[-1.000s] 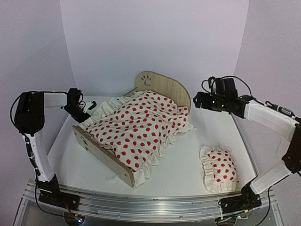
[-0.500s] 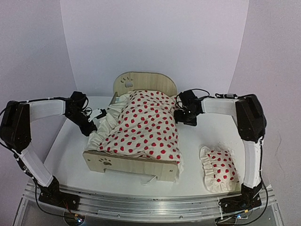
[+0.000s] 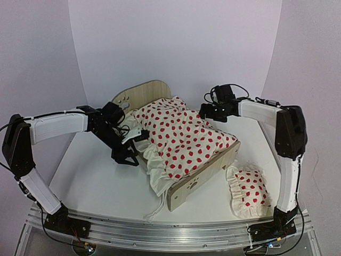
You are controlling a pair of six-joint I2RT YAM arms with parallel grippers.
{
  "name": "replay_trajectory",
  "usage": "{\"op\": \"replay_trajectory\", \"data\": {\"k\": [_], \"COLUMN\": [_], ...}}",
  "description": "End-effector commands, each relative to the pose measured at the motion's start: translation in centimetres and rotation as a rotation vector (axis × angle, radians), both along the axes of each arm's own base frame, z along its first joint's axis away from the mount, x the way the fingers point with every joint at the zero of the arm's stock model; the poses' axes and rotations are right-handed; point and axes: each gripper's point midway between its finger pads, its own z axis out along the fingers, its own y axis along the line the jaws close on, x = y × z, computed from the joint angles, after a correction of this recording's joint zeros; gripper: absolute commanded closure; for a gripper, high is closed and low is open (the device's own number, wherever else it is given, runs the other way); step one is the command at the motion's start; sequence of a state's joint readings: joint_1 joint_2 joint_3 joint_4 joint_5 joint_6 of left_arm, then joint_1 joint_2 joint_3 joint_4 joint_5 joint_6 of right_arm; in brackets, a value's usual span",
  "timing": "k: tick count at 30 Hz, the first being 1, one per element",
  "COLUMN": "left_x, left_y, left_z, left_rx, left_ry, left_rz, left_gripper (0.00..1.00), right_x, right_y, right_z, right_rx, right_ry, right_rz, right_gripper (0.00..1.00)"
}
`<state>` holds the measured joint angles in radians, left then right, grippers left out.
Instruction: Set up the pet bed
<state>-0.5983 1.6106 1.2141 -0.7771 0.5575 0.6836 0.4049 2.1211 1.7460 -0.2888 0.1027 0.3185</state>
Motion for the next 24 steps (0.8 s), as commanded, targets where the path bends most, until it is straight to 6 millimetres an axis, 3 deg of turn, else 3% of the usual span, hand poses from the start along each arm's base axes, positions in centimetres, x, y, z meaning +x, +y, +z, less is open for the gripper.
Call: {"op": "replay_trajectory", "data": {"k": [1,5,8,10,13,17,22,24], "left_x": [6.8,13.4,20.0,23.2,27.0,30.9,32.4,32.5], "left_y": [0.4,3.1,5.3,6.0,6.8,7.7,7.7,7.7], "left_z": [10.9,16.4,18.8,19.3,18.7,15.3,13.9,13.2], "left_rx": [-0.268,-0.299,-0.238,-0.184,-0.089,0.017,0.039,0.046], "left_ry": [-0.234,-0.416,-0.585,-0.647,-0.669,-0.656,-0.648,-0.639], "left_rz": [0.082,0.236,0.465,0.542,0.602,0.642,0.663,0.665], "left_gripper": [0.36,0.25,0.17,0.14,0.12,0.12,0.13,0.17], "right_x": [-2.9,-6.7,-9.9,-12.2,-15.8,-19.6,-22.1,-22.2], "right_y": [-5.6,-8.0,-9.7,-10.6,-10.8,-9.1,-7.2,-6.8], "right_z": [7.7,9.0,8.4,8.0,6.6,4.6,2.4,1.5], "right_rx": [-0.045,-0.062,-0.06,-0.053,0.008,0.133,0.185,0.189], "right_ry": [-0.077,-0.025,0.063,0.133,0.253,0.387,0.496,0.521], "right_rz": [-0.066,-0.135,-0.209,-0.258,-0.302,-0.283,-0.249,-0.247], "right_gripper": [0.09,0.09,0.09,0.1,0.13,0.16,0.21,0.24]}}
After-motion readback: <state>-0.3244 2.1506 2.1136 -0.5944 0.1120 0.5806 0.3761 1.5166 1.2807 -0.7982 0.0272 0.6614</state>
